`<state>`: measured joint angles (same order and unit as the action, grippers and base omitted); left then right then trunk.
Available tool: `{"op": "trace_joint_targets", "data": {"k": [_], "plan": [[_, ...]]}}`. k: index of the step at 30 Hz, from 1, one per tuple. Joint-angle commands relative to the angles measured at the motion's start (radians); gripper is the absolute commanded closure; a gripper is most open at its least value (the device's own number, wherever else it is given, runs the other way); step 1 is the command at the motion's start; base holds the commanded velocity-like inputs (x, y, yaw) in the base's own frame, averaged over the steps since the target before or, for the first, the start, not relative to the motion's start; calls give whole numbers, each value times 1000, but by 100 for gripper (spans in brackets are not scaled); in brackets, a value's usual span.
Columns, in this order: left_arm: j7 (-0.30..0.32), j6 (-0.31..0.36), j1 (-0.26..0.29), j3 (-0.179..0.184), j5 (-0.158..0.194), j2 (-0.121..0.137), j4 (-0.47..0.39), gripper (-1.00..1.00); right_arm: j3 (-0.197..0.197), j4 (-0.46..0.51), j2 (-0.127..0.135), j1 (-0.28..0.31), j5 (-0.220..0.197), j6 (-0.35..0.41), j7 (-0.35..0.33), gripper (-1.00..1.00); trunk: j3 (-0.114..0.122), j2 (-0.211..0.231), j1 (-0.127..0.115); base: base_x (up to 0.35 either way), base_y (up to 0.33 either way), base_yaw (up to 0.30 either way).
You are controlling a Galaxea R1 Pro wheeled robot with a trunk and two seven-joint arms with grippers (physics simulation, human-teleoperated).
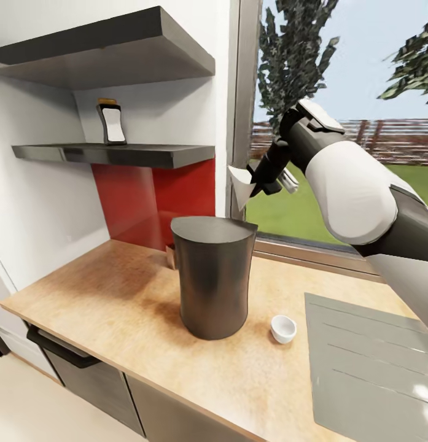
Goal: Set up a coffee station on the kitchen countertop: keep the coffee maker on the countertop, move the bottle of coffee from the kitchen shelf to the counter next to the coffee maker, place a paper coffee filter on top of the coffee maker, put the saucer next to the coffee maker with the coffee cup on the saucer, and place the electric kettle next to the coffee maker.
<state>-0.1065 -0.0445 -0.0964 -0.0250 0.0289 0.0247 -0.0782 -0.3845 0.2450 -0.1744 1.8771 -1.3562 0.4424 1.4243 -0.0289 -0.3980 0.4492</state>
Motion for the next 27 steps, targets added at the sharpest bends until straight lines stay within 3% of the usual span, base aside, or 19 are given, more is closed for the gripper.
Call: {"op": "trace_joint_targets", "data": {"k": [1, 27], "plan": [[-1, -2, 0, -2, 3, 0, -2, -100, 3, -4, 0, 1, -5, 7, 5, 100, -2, -2, 1, 72, 104, 1], [-1, -2, 0, -3, 2, 1, 0, -100, 3, -18, 0, 1, -5, 7, 5, 100, 3, -2, 1, 10, 11, 50]]}}
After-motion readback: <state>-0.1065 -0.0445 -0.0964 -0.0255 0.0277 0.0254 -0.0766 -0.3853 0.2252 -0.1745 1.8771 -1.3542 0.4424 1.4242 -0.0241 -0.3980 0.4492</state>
